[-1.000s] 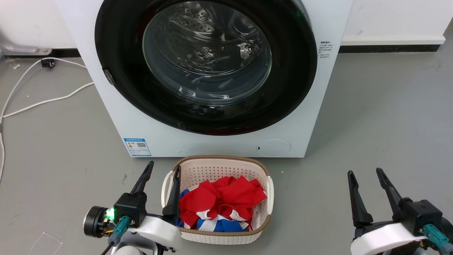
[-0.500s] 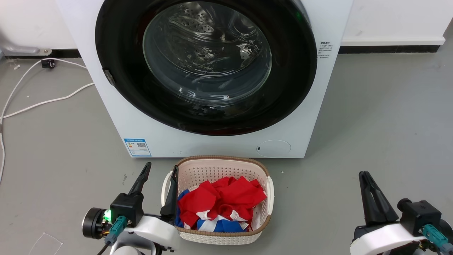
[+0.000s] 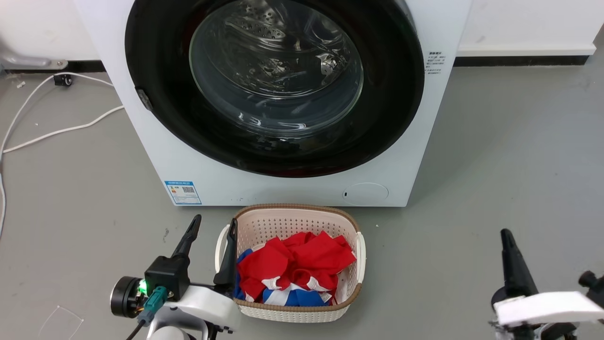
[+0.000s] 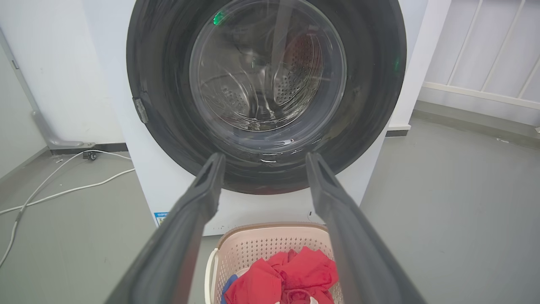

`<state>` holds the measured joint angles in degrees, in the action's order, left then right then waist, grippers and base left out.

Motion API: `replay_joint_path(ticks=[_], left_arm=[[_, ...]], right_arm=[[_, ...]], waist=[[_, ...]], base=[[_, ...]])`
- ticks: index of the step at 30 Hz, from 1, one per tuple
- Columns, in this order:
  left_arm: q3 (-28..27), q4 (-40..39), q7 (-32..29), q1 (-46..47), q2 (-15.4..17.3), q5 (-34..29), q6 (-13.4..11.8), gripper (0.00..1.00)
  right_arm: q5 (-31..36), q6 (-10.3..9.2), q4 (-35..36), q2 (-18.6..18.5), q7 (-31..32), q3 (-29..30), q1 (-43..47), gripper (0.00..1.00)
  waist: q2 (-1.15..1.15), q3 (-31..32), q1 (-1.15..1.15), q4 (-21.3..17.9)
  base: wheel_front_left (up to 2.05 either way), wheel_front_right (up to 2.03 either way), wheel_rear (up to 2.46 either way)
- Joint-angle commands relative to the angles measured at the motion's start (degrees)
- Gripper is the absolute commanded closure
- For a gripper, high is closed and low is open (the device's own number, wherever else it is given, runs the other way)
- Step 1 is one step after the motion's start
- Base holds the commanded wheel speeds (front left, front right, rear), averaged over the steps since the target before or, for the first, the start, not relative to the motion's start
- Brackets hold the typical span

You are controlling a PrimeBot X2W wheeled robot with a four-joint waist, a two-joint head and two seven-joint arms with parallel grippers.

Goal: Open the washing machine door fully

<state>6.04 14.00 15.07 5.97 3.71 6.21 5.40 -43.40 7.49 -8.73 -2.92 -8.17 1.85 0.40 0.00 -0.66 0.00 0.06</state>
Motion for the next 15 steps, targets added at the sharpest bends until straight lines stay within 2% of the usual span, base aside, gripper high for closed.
replay_joint_path(ticks=[1, 4, 8, 15], left_arm=[[-0.17, -0.41, 0.15, 0.71, -0.03, 0.04, 0.04, 0.00], [-0.21, -0.99, 0.15, 1.30, -0.19, 0.02, -0.03, 0.00], [-0.39, -2.17, 0.15, 2.06, -0.41, 0.15, -0.29, 0.00], [-1.06, -4.44, 0.15, 4.26, -0.65, 0.72, -0.16, 0.00]], right_arm=[[-5.66, 0.01, -0.88, 0.05, 0.28, 0.66, -1.36, 1.00], [-15.71, 0.01, -1.81, 0.05, 0.71, 2.15, -3.64, 1.00], [-25.73, 0.01, -3.27, 0.06, 2.29, 5.98, -7.55, 1.00], [-38.52, 0.01, -9.78, -2.13, 9.64, 13.90, -18.15, 1.00]], waist=[[0.00, -0.52, 0.00, 0.11], [0.00, -1.39, 0.00, 0.26], [0.00, -3.27, 0.00, 0.38], [0.00, -7.74, 0.00, 0.62]], base=[[0.00, 0.00, 0.00], [0.00, 0.00, 0.00], [0.00, 0.00, 0.00], [0.00, 0.00, 0.00]])
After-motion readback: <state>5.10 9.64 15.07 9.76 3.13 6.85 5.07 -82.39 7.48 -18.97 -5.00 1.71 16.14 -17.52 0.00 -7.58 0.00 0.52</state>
